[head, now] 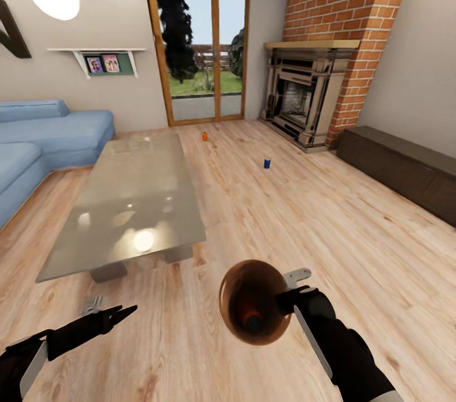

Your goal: Put the three can of soda from the living room inside the tash can in the kitchen.

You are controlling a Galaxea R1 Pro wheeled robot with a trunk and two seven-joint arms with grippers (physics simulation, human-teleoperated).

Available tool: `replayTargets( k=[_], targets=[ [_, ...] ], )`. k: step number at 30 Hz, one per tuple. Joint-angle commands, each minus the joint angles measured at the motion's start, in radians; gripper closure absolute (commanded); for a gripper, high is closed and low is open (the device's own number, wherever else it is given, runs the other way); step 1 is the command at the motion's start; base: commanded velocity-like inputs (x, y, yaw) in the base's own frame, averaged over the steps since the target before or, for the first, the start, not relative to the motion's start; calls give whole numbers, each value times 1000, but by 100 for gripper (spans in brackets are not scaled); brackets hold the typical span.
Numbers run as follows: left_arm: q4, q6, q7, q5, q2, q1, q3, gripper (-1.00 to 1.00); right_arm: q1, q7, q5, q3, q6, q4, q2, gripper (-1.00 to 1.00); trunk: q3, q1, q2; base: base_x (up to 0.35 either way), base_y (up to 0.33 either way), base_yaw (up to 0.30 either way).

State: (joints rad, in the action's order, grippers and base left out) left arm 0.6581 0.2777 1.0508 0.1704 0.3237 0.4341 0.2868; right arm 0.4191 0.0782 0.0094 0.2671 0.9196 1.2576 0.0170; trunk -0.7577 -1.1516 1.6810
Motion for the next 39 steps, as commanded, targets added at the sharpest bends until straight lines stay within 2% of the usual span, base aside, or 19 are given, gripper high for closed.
replayTargets(
  k=[1, 14, 25, 39],
  targets=[
    [0, 0, 0, 0, 0, 0, 0, -100, 0, -5, -8, 0, -1, 1, 0, 100, 0, 0, 0, 228, -279, 0],
    [0, 0, 0, 0, 0, 0, 0, -100, 1, -5, -8, 0, -1, 1, 0, 100, 0, 0, 0, 245, -255, 0],
    [0, 0, 0, 0, 0, 0, 0, -100, 1, -6, -11, 1, -1, 1, 0, 100, 1, 0, 0, 120, -324, -11],
    [0, -1, 14, 2, 0, 0, 0, -100, 1, -6, -11, 1, -1, 0, -2, 100, 4, 0, 0, 88, -292, -232]
  ],
)
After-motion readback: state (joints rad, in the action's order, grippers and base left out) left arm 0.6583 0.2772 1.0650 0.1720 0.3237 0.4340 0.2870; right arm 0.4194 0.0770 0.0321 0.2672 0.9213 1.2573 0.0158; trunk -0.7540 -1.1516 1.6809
